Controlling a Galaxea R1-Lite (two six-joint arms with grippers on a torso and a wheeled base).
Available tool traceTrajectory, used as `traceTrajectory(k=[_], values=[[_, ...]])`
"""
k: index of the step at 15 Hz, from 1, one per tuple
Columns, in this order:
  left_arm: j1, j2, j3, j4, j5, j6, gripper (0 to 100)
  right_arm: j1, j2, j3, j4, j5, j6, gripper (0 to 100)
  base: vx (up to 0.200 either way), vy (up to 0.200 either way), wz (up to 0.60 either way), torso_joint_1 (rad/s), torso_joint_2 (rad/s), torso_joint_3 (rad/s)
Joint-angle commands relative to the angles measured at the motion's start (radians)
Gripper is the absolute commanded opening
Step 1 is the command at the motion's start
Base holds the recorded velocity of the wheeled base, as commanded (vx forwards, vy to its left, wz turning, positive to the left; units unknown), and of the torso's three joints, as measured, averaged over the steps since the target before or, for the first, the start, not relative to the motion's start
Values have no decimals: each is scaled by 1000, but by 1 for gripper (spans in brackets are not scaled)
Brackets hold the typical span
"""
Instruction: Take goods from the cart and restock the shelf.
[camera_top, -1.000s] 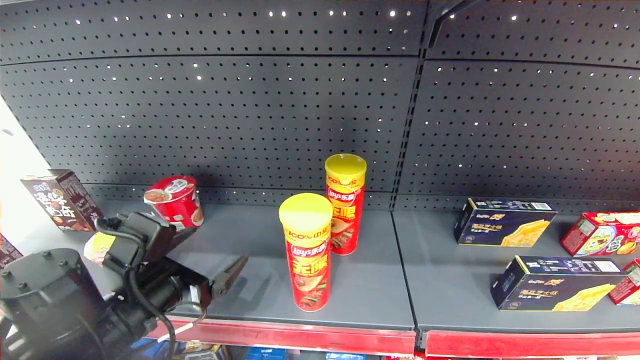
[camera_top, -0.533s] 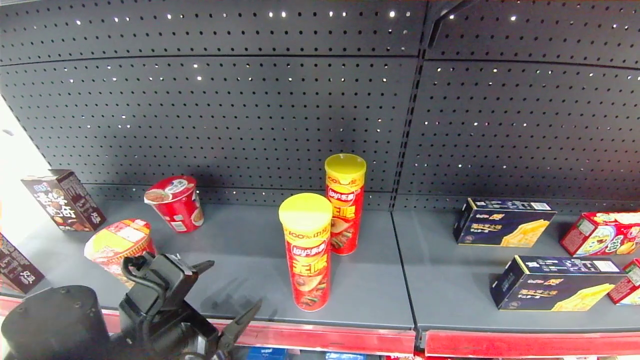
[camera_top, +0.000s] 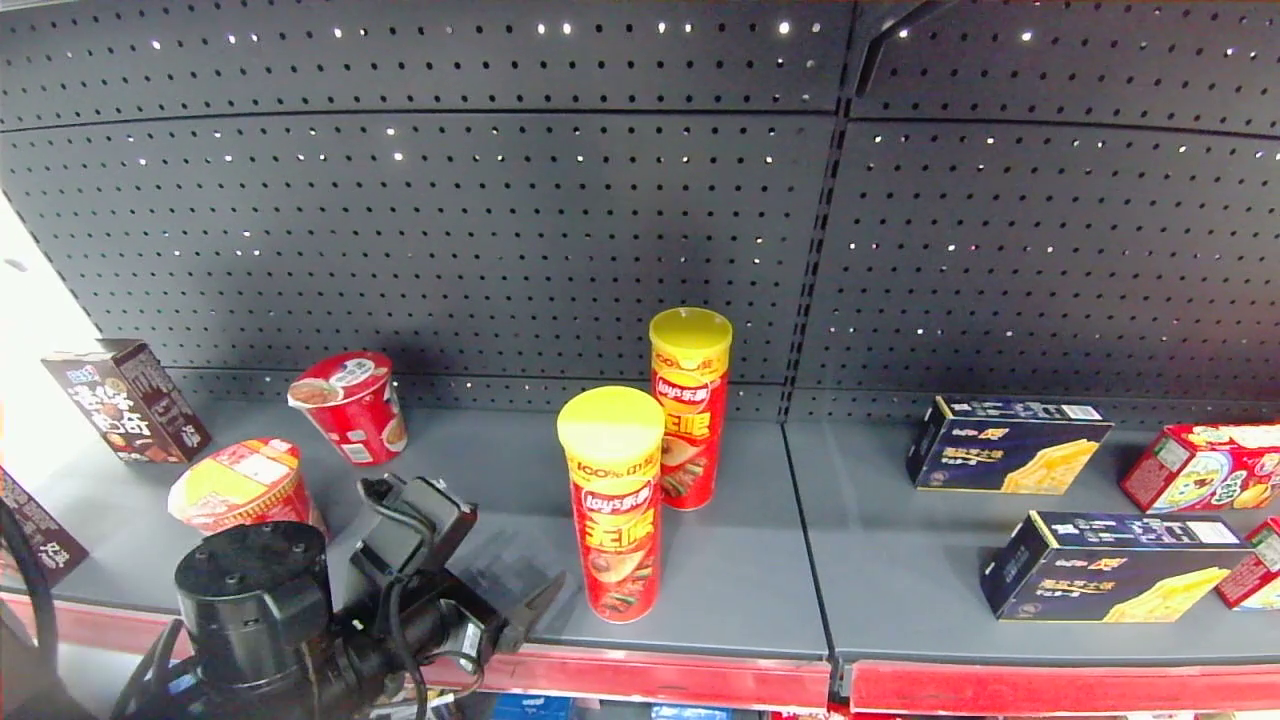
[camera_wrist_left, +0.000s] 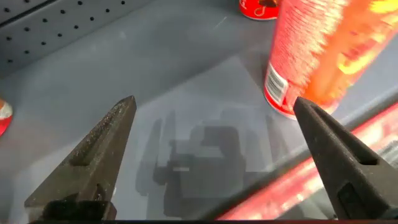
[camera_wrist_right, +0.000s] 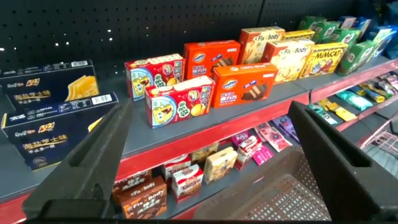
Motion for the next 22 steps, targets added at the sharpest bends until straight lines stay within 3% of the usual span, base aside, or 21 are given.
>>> traceTrajectory(k=[1, 11, 16, 22], values=[[0, 49, -20, -3, 0, 0, 100, 0, 7, -2, -1, 0, 0, 100, 0, 0, 0, 0, 0, 0], [8, 150, -98, -1, 37, -12, 100, 0, -10, -27, 9, -3, 0, 100, 0, 0, 0, 0, 0, 0], [11, 195, -182, -1, 84, -78, 100, 0, -13, -28, 10, -3, 0, 100, 0, 0, 0, 0, 0, 0], [-17, 198, -185, -1, 84, -80, 100, 0, -13, -28, 10, -3, 0, 100, 0, 0, 0, 0, 0, 0]])
